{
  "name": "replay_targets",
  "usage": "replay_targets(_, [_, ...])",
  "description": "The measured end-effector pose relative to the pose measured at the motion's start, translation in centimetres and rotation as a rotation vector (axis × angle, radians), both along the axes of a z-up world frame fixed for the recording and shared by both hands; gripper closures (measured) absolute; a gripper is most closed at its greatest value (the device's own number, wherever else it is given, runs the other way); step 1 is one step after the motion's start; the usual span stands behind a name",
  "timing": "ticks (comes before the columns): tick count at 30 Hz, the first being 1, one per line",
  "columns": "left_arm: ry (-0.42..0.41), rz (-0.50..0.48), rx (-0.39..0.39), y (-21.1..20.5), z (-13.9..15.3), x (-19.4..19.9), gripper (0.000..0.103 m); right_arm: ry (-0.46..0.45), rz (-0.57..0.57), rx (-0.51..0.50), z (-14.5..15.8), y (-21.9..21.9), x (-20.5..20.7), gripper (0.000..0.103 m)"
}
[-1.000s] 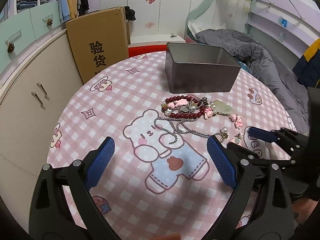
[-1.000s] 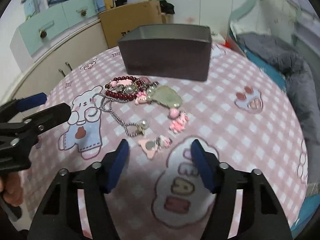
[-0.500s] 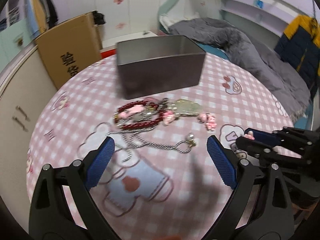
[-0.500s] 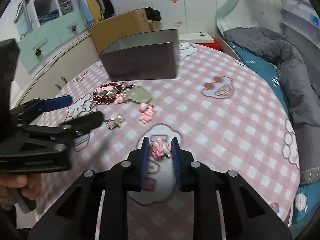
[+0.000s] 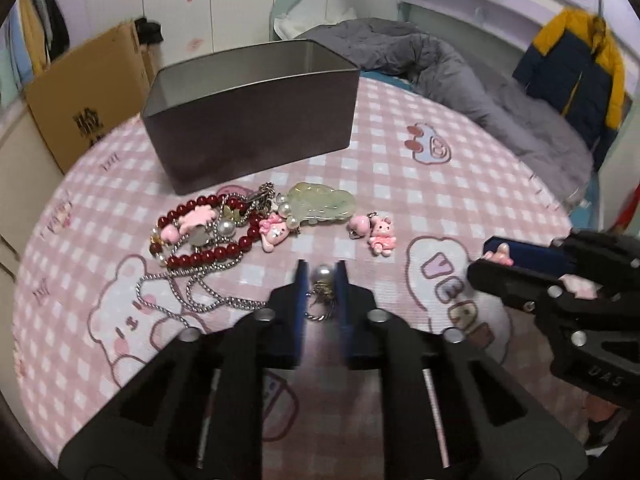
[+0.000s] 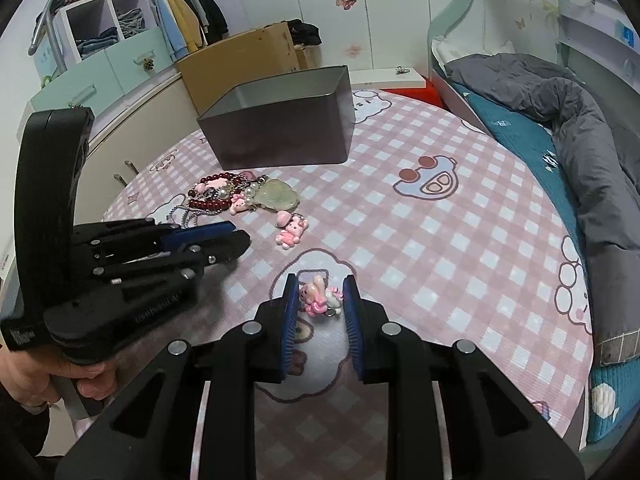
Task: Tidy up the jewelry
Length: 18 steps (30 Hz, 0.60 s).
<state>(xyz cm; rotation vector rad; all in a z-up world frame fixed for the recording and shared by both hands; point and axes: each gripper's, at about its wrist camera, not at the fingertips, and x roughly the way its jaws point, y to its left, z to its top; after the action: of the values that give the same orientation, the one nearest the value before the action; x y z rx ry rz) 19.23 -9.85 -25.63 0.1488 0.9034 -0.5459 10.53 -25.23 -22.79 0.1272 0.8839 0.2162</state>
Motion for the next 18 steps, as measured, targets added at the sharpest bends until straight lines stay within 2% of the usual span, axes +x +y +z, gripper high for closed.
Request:
replay_targets(9, [-0.031,0.034,-0.108,2.5,2.5,-1.0,0.092,-0.029,0.017,0.026,1.6,0.6,0.2,0.082])
replay_targets(14, [-0.084,0.081,-0.163,4.2,5.6,-1.2,0.092,-0.087,0.036,0.045,4.7,0.5,1.3,0.082])
replay_targets(18, [-0.130,0.116,-0.173,5.1,8.3,-0.7,0.092,-0.150,0.056,0.028,7.8,0.9,2.9,0.082])
